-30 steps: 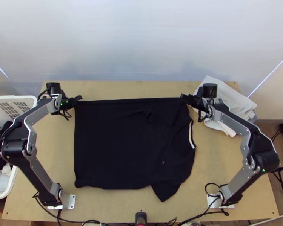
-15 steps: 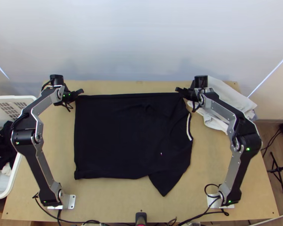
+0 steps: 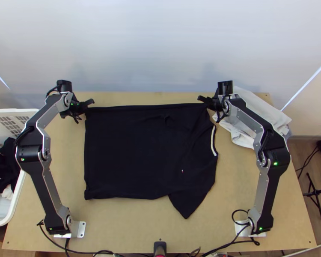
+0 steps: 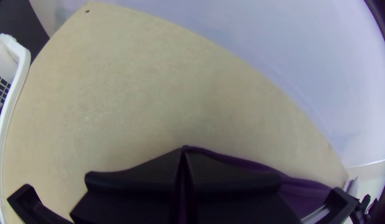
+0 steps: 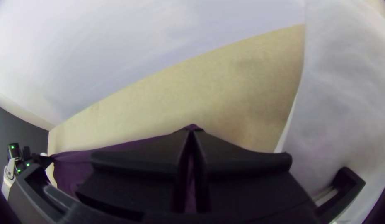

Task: Fold the t-shirt

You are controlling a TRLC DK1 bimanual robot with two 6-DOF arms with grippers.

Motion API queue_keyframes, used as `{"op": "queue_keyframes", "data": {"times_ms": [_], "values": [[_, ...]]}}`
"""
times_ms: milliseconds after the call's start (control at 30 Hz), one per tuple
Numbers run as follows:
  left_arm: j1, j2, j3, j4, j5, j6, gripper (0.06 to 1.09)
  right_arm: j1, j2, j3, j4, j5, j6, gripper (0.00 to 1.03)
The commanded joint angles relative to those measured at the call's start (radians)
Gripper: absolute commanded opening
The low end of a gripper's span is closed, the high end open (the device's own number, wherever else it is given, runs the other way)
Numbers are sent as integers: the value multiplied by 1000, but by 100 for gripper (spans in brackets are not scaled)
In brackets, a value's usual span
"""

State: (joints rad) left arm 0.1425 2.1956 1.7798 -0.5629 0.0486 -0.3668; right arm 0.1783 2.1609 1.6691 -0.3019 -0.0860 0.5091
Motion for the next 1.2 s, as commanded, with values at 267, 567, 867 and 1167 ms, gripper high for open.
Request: {"op": "queue_keyframes", "data": {"times_ms": [267,567,867,1167], "values": [[-6,-209,-30,-155,13,32,9,6,-115,-80,-71,9,-24,3],[5,-263,-102,-157,11,66,9,12,-204,-164,-125,20,-53,3],[0,-310,-211,-147,11,89,9,27,-300,-293,-125,29,-61,3],[-11,-355,-312,-120,10,95,9,43,-366,-376,-125,40,-60,3]]}}
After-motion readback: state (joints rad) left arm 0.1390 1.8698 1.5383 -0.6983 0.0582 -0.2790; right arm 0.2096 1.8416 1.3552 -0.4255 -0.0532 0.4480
